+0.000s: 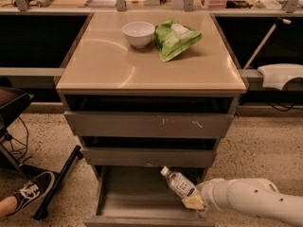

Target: Place blue plastic bottle into bottom drawer

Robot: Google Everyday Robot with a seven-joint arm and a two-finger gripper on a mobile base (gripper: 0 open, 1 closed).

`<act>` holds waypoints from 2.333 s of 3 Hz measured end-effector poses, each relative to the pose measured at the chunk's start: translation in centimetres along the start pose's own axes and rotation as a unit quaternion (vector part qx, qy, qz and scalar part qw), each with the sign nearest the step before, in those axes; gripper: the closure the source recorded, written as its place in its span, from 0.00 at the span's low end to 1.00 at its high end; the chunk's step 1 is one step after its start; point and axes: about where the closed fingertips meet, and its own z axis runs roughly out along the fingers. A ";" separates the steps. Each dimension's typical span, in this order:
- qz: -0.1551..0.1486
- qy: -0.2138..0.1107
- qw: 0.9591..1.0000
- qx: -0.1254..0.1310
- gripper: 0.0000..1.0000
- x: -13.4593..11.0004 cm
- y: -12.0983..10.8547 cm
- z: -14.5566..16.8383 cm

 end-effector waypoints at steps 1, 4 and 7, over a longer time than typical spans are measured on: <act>0.047 -0.066 0.995 -0.066 1.00 -3.0 0.8 2.1; 0.092 -0.091 0.986 -0.110 1.00 1.4 -2.2 7.9; 0.213 -0.067 0.957 -0.185 1.00 5.5 -7.3 21.6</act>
Offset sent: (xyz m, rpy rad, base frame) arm 0.0186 0.0257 -0.0026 0.1664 0.0081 -0.0218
